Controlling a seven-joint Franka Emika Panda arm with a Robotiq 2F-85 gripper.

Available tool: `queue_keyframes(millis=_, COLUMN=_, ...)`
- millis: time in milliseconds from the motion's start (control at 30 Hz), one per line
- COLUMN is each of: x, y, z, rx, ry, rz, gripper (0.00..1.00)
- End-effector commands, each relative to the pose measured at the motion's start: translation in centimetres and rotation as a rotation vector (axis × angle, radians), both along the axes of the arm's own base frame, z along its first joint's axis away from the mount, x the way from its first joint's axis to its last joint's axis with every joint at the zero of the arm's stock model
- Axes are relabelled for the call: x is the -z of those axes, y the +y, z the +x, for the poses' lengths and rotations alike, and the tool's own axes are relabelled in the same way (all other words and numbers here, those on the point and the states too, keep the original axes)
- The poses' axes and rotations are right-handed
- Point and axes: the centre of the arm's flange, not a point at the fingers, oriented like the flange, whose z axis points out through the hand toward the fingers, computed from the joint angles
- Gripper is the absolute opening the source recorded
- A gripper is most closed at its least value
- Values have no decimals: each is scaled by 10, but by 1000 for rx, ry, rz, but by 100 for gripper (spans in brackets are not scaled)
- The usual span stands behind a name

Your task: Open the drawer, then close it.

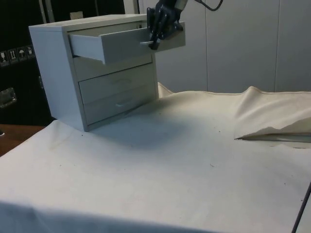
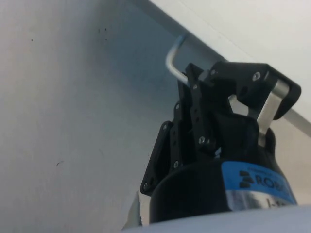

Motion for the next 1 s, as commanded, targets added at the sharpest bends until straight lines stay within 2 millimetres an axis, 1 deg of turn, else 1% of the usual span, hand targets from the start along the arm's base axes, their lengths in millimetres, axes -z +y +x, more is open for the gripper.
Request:
queue_keyframes(millis=0, x=3, y=-2, z=-8, rx=-1, ry=11, rz=-9, gripper=1)
queue_keyframes(millis=33, x=4, y=-3, z=-10, rx=-1, ry=10, rz=-8, gripper=1)
queue_keyframes(millis=67, x=0, y=-1, z=0, rx=2, ry=-1, rz=1, gripper=1)
queue_keyframes(millis=100, x=4, y=-4, z=-11, rx=-1, ry=9, rz=-7, gripper=1)
queue_keyframes(millis=200, x=4, y=-7, z=-13, rx=0, ry=5, rz=-1, gripper=1)
queue_keyframes(millis=300, x=4, y=-6, z=-12, rx=0, ry=3, rz=0, gripper=1)
queue_keyframes(millis=333, x=1, y=-4, z=-2, rx=4, ry=-1, rz=5, gripper=1)
queue_keyframes(millis=367, x=3, y=-5, z=-11, rx=1, ry=2, rz=1, gripper=1)
queue_keyframes(millis=567, x=2, y=-2, z=-4, rx=2, ry=-4, rz=2, gripper=1)
queue_keyframes(millis=600, x=1, y=-2, z=-4, rx=2, ry=-4, rz=2, gripper=2)
queue_keyframes(millis=633, x=1, y=-3, z=-3, rx=2, ry=-3, rz=5, gripper=5)
queue_keyframes(millis=667, x=2, y=-2, z=-4, rx=1, ry=-2, rz=1, gripper=5)
queue_keyframes(millis=733, x=2, y=-2, z=-3, rx=1, ry=-1, rz=1, gripper=14)
queue_keyframes(millis=767, x=2, y=-1, z=-3, rx=1, ry=-1, rz=1, gripper=22)
queue_keyframes(millis=800, x=1, y=-1, z=-3, rx=1, ry=-2, rz=1, gripper=27)
queue_keyframes(millis=833, x=2, y=-1, z=-3, rx=1, ry=-1, rz=1, gripper=37)
queue_keyframes(millis=900, x=1, y=-1, z=-2, rx=1, ry=-1, rz=2, gripper=48)
queue_keyframes(millis=933, x=2, y=-1, z=-3, rx=-1, ry=-1, rz=5, gripper=52)
queue_keyframes(millis=967, x=2, y=-1, z=-2, rx=1, ry=-1, rz=1, gripper=52)
